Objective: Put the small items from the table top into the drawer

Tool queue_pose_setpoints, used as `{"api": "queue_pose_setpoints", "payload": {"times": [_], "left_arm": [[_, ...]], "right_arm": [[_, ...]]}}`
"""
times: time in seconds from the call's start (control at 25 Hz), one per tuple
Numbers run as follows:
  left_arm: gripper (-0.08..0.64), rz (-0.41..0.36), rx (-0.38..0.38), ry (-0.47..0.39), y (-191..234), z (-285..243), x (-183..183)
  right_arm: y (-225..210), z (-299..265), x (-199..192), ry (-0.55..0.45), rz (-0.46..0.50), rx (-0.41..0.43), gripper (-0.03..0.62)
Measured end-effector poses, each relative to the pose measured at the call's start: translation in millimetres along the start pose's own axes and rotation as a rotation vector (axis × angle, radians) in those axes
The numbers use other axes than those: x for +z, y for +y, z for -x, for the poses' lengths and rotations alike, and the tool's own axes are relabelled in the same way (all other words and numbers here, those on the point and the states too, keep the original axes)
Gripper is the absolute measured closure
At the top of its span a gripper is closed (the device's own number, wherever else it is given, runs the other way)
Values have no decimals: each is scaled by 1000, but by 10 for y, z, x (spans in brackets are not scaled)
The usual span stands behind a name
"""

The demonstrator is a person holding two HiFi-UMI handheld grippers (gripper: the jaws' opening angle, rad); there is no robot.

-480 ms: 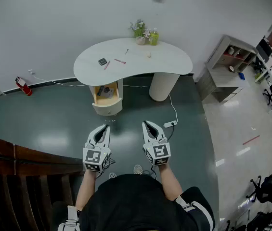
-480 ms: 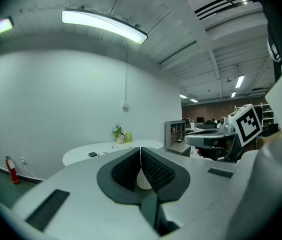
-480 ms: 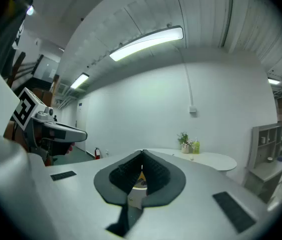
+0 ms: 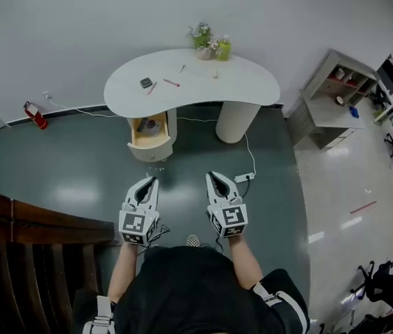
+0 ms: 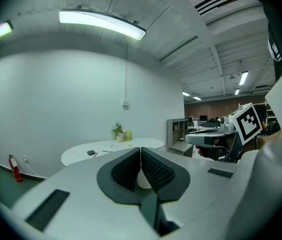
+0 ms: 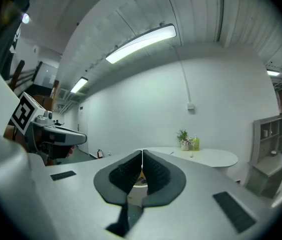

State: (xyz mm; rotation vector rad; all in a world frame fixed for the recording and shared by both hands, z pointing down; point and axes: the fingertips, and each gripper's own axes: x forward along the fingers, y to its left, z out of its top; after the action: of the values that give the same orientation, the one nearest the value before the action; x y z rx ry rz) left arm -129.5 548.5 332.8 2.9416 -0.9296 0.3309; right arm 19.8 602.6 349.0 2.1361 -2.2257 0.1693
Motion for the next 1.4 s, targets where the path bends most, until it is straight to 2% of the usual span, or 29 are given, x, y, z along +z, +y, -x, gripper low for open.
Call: {"api": "queue_pose_setpoints", "payload": {"times": [0.28,0.52,0.76,1.08,1.4], "left_arm": [[538,-6,12,-7,-290,-302,37],[538,-6,10,0,-136,-739,22],[538,1,-26,11,210,-1517,144],[538,14,-78,8,936,-2688,471],[538,28,-58,-1,1781,-3565,576]], "right_arm": [[-345,3,-76,19,-3,42,561],[-586,-356,-132,17,-12,36,561],[-1030,-996,-95,30,-31,0,561],[-1613,-2162,164,57,-27,-42,561],[-1942,-3389,318,82,-5,-20,561]]}}
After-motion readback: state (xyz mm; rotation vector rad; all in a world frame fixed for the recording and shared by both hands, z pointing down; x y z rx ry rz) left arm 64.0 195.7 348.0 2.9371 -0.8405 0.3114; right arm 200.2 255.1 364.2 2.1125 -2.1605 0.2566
